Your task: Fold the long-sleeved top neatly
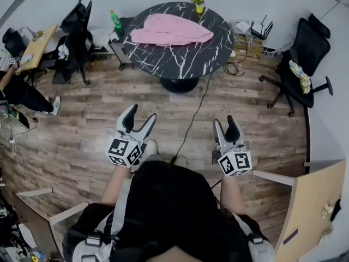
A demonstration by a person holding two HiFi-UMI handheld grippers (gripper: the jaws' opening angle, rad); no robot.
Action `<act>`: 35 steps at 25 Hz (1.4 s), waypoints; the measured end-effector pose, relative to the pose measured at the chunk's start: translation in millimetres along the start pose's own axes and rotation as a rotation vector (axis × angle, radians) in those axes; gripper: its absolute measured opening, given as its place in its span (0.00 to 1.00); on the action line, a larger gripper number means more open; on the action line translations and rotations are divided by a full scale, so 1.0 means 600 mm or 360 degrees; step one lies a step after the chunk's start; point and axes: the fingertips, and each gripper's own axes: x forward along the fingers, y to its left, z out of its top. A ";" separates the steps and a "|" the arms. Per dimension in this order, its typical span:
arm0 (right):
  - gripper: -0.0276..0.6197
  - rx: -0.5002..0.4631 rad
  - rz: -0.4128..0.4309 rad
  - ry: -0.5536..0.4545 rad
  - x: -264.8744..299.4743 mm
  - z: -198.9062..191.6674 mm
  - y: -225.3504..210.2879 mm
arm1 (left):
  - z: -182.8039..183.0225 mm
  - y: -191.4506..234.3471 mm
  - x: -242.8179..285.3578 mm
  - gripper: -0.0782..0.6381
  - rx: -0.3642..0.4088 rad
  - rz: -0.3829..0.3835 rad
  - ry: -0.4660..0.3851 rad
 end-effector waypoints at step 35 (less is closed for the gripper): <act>0.38 -0.0171 -0.0119 0.0056 0.353 0.023 0.007 | 0.046 0.307 0.231 0.55 -0.0028 -0.0082 -0.0056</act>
